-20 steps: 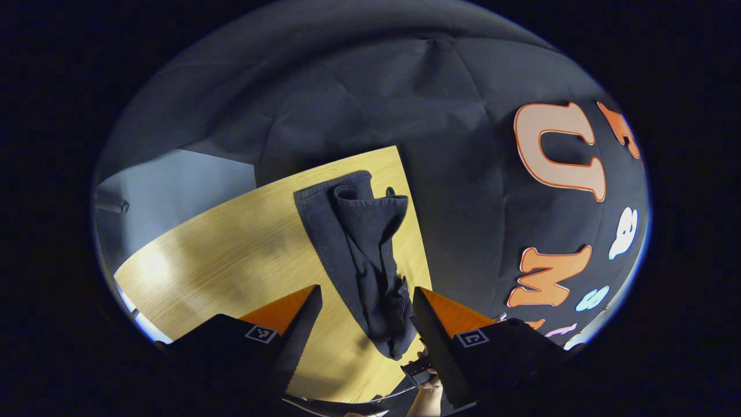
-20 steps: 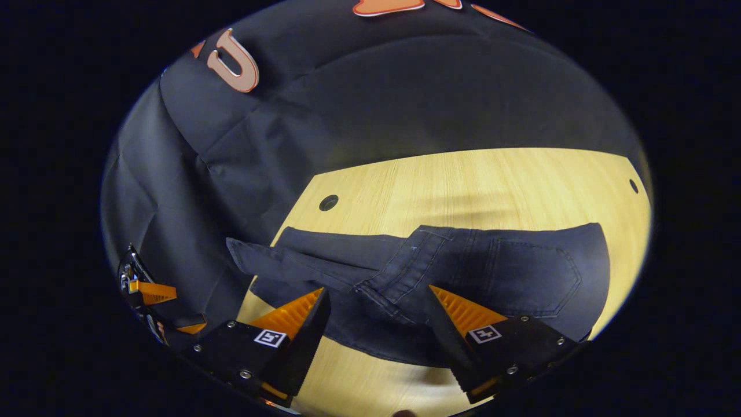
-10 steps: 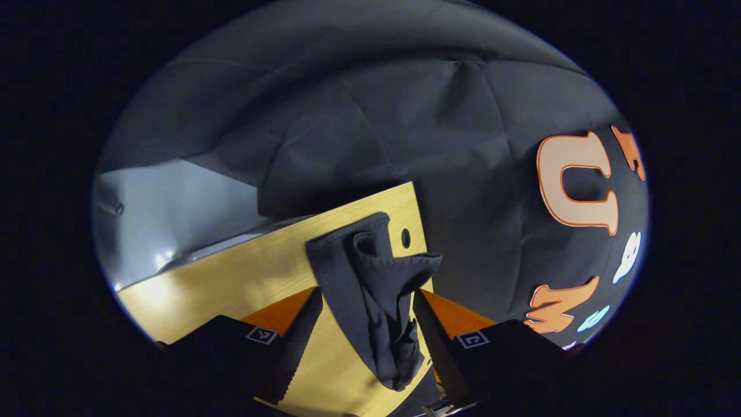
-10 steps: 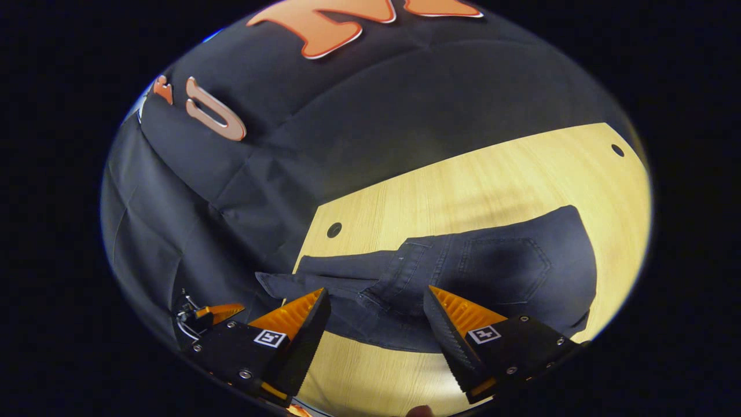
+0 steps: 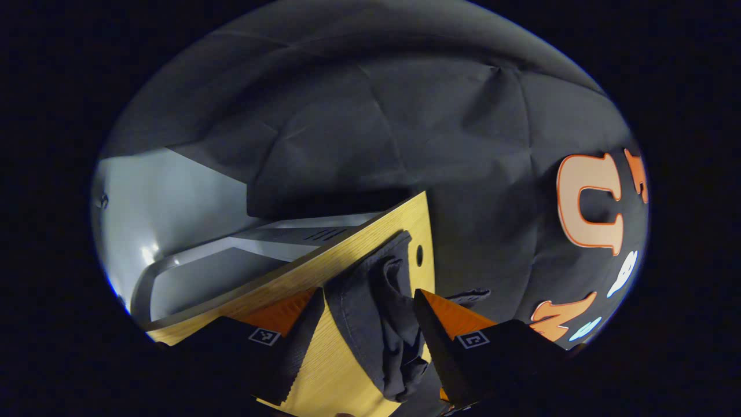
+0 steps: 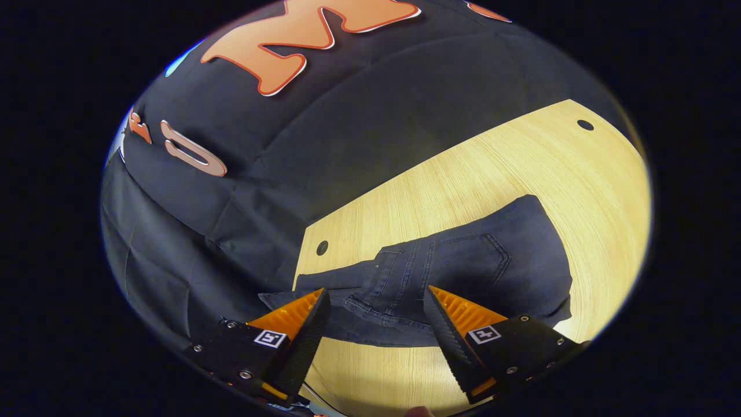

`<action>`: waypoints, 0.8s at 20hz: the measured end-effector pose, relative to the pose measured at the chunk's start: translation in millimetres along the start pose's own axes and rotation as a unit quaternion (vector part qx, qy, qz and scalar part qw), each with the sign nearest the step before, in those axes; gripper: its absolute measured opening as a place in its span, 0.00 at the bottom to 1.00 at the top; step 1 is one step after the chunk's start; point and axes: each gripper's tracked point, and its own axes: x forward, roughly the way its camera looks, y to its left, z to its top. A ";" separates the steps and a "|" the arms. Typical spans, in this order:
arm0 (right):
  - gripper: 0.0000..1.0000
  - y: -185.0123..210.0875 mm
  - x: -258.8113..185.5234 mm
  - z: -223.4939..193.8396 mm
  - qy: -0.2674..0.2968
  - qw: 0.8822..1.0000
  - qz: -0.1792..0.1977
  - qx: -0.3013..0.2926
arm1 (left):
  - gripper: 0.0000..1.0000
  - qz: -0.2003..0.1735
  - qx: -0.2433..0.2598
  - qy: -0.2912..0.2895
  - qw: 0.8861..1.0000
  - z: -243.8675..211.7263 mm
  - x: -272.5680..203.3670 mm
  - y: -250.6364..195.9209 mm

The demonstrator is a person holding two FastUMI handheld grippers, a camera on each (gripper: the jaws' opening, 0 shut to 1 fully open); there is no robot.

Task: Grasp the waist and the cuffs of the jeans and fold them to make the two legs overlap; first hold the waist and fold one-third of the jeans toward the cuffs, then hold the cuffs and fold the remaining one-third in the same direction to finish folding.

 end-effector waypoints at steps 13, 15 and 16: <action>0.98 -11.4 -1.8 -11.7 0.016 0.999 0.005 0.032 | 0.92 -0.033 -0.026 0.043 0.998 -8.4 69.4 -39.6; 0.98 -15.6 -5.0 -9.3 0.014 0.999 0.001 0.036 | 0.88 -0.031 -0.012 0.067 0.997 -21.4 88.3 -44.2; 0.98 -15.5 -7.1 -7.9 0.011 0.999 0.004 0.043 | 0.83 -0.003 0.000 0.079 0.997 -29.4 100.1 -37.6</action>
